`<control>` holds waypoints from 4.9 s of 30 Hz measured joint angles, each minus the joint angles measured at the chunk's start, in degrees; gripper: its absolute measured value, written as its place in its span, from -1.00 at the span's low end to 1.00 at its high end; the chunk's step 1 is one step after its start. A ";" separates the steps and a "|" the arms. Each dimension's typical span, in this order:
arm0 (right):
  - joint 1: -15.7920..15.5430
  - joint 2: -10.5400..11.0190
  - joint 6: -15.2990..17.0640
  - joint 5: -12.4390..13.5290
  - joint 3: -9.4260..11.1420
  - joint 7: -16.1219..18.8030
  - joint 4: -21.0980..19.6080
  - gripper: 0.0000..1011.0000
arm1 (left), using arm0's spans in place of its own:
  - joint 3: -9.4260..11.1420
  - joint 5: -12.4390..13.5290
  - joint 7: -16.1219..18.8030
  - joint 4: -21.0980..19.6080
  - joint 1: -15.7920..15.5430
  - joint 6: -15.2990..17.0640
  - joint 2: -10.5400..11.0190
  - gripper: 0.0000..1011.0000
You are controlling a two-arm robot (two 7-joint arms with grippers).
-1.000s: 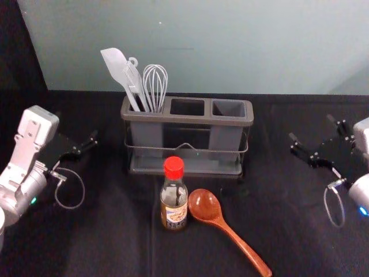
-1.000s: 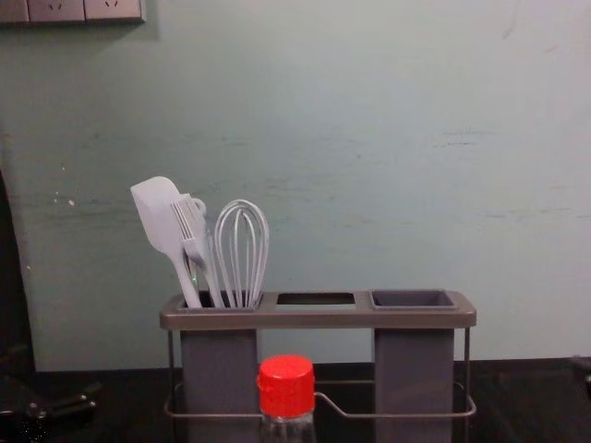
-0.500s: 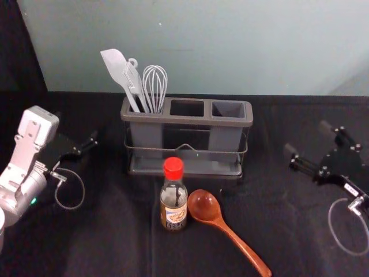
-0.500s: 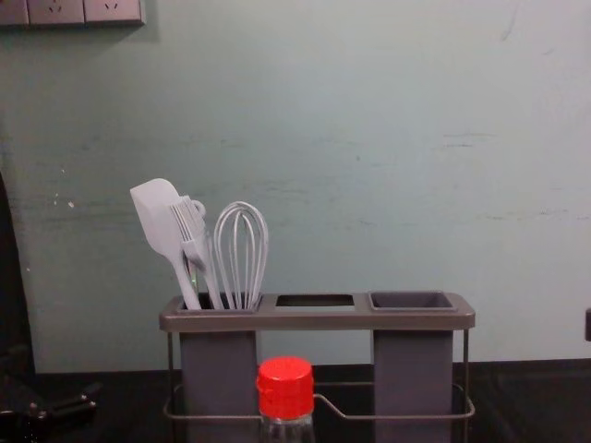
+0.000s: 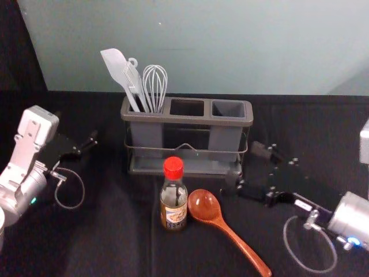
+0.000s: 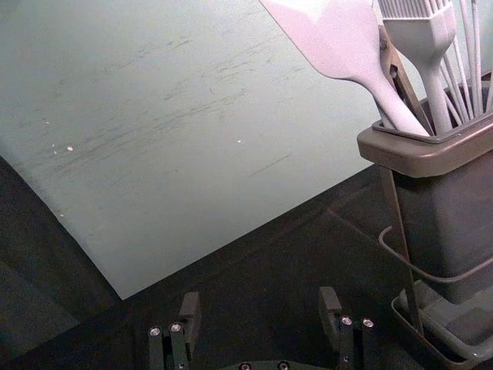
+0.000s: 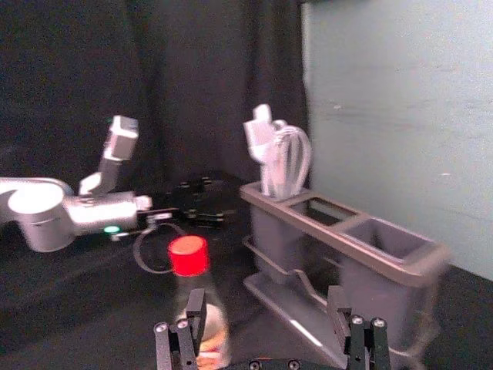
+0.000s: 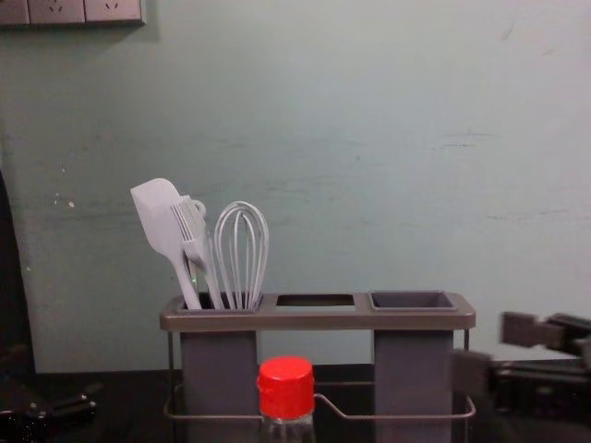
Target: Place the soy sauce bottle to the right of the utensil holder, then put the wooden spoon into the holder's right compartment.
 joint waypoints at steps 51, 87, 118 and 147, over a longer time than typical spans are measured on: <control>11.91 -11.87 2.65 -11.83 -10.89 5.39 7.92 0.98 | 0.00 0.00 0.00 0.00 0.00 0.00 0.00 0.99; 13.18 -14.01 3.68 -11.70 -11.16 5.76 9.47 0.73 | 0.00 0.00 0.00 0.00 0.00 0.00 0.00 0.99; 12.72 -12.58 1.64 -12.04 -9.92 5.81 6.70 -0.23 | 0.00 0.00 0.00 0.00 0.00 0.00 0.00 0.99; -2.40 4.86 5.25 -1.12 14.93 -0.56 -9.26 -0.23 | 0.00 0.00 0.00 0.00 0.00 0.00 0.00 0.99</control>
